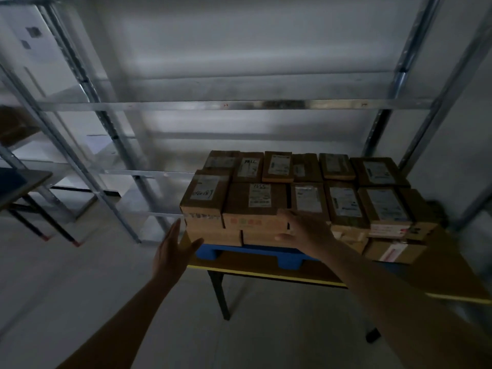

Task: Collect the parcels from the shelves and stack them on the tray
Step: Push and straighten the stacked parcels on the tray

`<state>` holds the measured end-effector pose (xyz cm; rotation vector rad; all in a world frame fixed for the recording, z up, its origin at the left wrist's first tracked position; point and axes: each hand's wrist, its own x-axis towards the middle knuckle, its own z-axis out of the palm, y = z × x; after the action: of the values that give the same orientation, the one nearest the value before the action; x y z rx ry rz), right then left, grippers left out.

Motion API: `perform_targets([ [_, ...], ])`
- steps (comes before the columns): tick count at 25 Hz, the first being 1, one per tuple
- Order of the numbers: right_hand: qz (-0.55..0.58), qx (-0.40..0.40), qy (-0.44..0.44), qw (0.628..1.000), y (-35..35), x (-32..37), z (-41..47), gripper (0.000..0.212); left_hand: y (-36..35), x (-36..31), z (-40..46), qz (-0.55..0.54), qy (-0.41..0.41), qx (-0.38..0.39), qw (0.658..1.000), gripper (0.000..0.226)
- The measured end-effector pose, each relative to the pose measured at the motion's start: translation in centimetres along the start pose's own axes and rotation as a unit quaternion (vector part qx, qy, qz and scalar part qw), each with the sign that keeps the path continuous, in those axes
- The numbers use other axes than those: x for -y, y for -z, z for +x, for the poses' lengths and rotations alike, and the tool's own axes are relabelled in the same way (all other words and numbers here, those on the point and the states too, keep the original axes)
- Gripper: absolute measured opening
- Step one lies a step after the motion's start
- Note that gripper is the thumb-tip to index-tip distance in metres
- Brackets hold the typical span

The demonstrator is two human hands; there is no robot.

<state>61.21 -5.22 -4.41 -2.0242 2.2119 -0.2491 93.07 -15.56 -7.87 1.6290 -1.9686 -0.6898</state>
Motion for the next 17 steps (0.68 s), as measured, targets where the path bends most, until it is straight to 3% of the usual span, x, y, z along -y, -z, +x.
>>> perform_targets([
  [7,0.001,0.018,-0.069,0.997,-4.5,2.6,2.7,0.056,-0.7,5.7,5.9,0.014,-0.010,0.046,0.999,0.090],
  [17,0.025,0.034,-0.280,0.959,-14.7,10.5,5.7,0.069,-3.0,14.8,15.6,-0.016,-0.113,0.178,0.977,0.084],
])
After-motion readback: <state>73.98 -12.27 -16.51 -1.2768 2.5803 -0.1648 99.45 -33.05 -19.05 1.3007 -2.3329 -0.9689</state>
